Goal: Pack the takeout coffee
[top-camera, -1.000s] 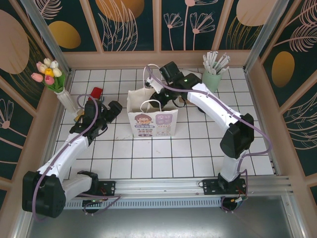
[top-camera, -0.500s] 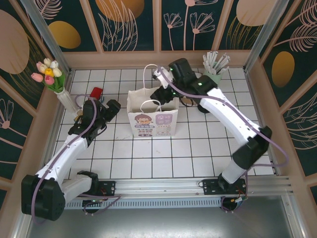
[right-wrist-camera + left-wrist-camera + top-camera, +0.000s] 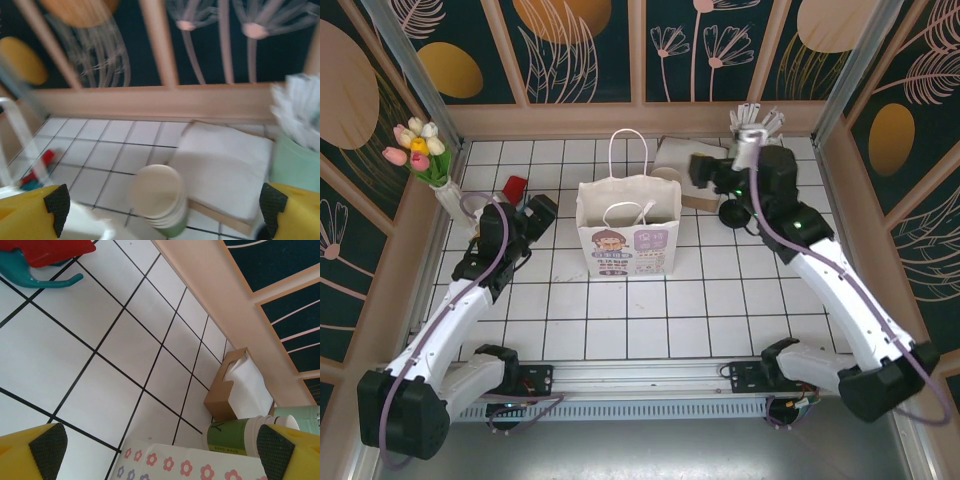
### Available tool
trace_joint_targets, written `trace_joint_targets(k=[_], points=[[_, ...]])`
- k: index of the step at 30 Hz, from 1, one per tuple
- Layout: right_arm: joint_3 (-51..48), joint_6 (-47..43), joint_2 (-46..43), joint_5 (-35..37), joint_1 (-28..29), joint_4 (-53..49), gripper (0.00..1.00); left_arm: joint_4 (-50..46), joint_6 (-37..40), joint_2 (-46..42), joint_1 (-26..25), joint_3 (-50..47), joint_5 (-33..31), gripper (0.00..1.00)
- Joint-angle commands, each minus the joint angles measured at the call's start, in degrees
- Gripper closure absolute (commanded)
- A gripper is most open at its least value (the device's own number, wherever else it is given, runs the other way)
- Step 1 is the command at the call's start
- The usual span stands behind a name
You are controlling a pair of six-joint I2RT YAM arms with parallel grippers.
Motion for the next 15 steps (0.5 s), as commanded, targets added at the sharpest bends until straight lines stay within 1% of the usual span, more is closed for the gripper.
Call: trace_joint_targets(k=[1, 3, 4, 7, 8, 10, 11, 15], points=[[-8.0, 12.3, -2.4, -4.4, -5.2, 7.2, 0.01, 2.3, -0.7, 1.1, 0.1, -0.3, 1.0, 0.02], [-10.5, 15.8, -1.6, 0.9, -6.1, 6.4, 0.05, 2.9, -1.4, 1.5, 0.0, -0.4, 1.7, 0.01], [-11.6, 16.1, -0.8, 2.1, -6.2, 6.6, 0.08, 3.3, -1.7, 1.8, 0.1, -0.5, 1.9, 0.01], [-12.0, 14.8, 3.9, 0.2, -6.2, 6.4, 0.11, 3.5, -2.1, 2.3, 0.1, -0.5, 2.2, 0.01], [-10.9, 14.7, 6.0, 0.3, -6.2, 5.2, 0.11, 3.6, -2.3, 2.4, 0.1, -0.5, 2.4, 0.01], [-7.6, 15.2, 11.6, 2.7, -6.1, 2.2, 0.12, 3.6, -2.7, 2.6, 0.1, -0.5, 2.8, 0.02], [-6.1, 15.6, 13.9, 3.8, -6.1, 1.3, 0.15, 3.6, -2.9, 2.7, 0.1, -0.5, 3.1, 0.01], [2.4, 14.1, 25.2, 3.3, -6.9, -3.2, 0.26, 3.8, -3.4, 2.8, 0.1, -0.6, 4.0, 0.02]])
